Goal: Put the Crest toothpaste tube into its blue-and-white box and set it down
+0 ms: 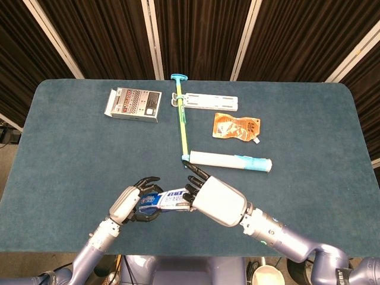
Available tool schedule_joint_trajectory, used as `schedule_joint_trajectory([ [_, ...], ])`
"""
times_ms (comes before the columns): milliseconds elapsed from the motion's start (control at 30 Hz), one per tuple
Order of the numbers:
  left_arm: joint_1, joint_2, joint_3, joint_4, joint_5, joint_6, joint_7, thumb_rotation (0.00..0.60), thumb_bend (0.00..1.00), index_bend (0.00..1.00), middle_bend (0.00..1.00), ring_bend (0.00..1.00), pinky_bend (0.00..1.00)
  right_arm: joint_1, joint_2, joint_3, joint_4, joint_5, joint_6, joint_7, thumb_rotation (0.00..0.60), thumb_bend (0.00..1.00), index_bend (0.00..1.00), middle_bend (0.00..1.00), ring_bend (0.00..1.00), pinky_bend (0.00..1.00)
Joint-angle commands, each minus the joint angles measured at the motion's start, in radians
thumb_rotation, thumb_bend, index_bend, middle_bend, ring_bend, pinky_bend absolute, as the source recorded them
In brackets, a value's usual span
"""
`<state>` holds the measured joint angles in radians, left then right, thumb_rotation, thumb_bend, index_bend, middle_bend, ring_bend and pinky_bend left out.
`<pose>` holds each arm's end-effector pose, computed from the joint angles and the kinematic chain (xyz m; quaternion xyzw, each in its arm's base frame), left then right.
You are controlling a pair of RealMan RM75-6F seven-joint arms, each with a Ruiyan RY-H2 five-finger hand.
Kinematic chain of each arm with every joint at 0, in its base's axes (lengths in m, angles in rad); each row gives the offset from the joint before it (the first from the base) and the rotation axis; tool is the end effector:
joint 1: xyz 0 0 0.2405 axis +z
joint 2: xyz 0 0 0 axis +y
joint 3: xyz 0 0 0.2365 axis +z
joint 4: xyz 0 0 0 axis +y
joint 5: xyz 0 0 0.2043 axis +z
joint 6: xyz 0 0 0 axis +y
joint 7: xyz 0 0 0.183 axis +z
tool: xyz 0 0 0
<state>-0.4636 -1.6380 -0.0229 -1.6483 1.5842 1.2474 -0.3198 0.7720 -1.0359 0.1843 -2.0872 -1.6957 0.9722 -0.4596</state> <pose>-0.0952 0.2482 -0.0307 -0.5828 -0.5530 -0.5708 0.1694 0.0111 -0.2610 0.0808 0.8445 -0.0408 0.4530 0.2827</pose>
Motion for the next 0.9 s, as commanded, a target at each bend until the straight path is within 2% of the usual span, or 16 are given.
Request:
schedule_joint_trajectory([
  [33, 0.000, 0.000, 0.000, 0.000, 0.001, 0.001, 0.001, 0.600, 0.38, 0.48, 0.42, 0.15, 0.14, -0.002, 0.002, 0.005, 0.000, 0.001, 0.007, -0.013, 0.600, 0.52, 0.29, 0.33, 0.30, 0.00],
  [467, 0.005, 0.002, 0.008, 0.008, -0.002, 0.000, -0.003, 0.600, 0.38, 0.48, 0.42, 0.15, 0.14, -0.005, 0.032, 0.046, 0.016, 0.038, 0.041, -0.021, 0.600, 0.52, 0.29, 0.33, 0.29, 0.00],
  [733, 0.008, 0.006, 0.003, 0.005, -0.001, 0.011, -0.014, 0.600, 0.38, 0.48, 0.42, 0.15, 0.14, -0.013, 0.053, 0.051, 0.020, 0.041, 0.056, -0.029, 0.600, 0.52, 0.29, 0.32, 0.29, 0.00],
  [900, 0.008, 0.009, 0.005, -0.002, 0.005, 0.015, -0.022, 0.600, 0.38, 0.48, 0.42, 0.15, 0.14, -0.025, 0.068, 0.078, 0.039, 0.034, 0.108, -0.047, 0.600, 0.52, 0.29, 0.29, 0.27, 0.00],
])
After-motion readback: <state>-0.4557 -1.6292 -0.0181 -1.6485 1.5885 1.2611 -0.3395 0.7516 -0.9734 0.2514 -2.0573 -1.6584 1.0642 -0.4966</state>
